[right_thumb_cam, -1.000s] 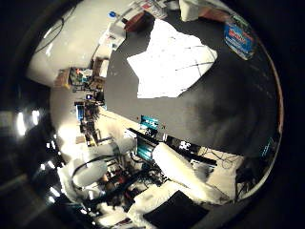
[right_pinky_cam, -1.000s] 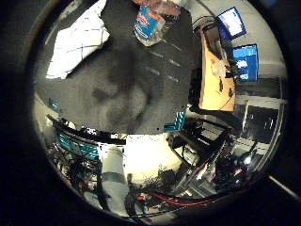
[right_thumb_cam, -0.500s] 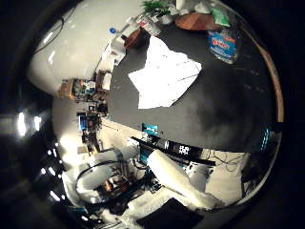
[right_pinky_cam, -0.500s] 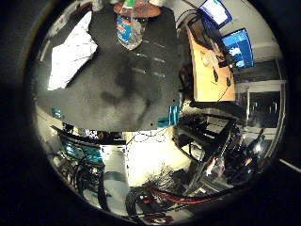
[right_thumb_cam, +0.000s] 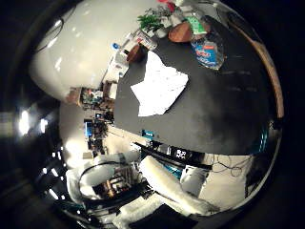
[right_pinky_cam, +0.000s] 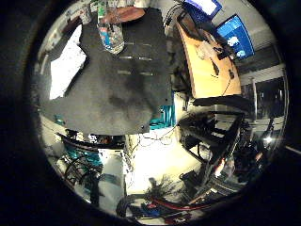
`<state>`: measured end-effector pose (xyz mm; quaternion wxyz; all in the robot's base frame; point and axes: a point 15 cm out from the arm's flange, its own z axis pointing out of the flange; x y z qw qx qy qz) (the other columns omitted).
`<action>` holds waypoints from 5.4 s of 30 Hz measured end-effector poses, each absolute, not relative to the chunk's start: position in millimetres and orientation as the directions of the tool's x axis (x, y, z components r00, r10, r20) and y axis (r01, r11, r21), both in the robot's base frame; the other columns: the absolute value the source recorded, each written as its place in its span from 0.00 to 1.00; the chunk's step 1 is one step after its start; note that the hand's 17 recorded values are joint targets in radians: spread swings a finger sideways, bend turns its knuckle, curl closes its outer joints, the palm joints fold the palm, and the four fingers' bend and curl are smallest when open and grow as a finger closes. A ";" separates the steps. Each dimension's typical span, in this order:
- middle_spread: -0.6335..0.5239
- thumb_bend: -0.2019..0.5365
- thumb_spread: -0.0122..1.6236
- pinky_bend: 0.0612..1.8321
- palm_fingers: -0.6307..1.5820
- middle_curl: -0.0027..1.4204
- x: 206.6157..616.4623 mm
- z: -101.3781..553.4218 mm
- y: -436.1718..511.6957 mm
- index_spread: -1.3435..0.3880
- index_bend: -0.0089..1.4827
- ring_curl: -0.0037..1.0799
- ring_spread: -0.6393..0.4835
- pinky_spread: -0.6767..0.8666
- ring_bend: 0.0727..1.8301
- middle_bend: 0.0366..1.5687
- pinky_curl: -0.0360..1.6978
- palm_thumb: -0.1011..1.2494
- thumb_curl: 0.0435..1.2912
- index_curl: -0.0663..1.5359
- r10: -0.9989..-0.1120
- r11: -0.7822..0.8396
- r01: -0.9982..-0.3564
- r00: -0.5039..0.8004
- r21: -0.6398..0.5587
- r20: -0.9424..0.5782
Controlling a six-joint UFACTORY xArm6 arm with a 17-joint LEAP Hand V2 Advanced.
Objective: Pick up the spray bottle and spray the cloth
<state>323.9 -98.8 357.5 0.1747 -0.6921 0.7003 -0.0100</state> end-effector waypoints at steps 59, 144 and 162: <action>0.74 0.24 0.68 0.12 0.31 0.23 475.3 327.6 -205.2 0.71 0.11 0.25 0.72 0.64 0.09 0.11 0.21 0.40 0.18 0.21 -0.624 0.132 -0.904 0.242 -0.406 -0.743; 0.34 0.26 0.75 0.54 0.76 0.63 542.3 327.2 -58.1 0.55 0.56 0.68 0.33 0.19 0.65 0.66 0.56 0.71 0.24 0.55 -0.395 -0.017 -0.905 0.397 -0.425 -0.829; 0.34 0.26 0.75 0.55 0.76 0.71 527.9 356.8 -28.8 0.60 0.72 0.78 0.33 0.25 0.70 0.73 0.79 0.77 0.32 0.61 -0.411 -0.069 -0.937 0.341 -0.344 -0.846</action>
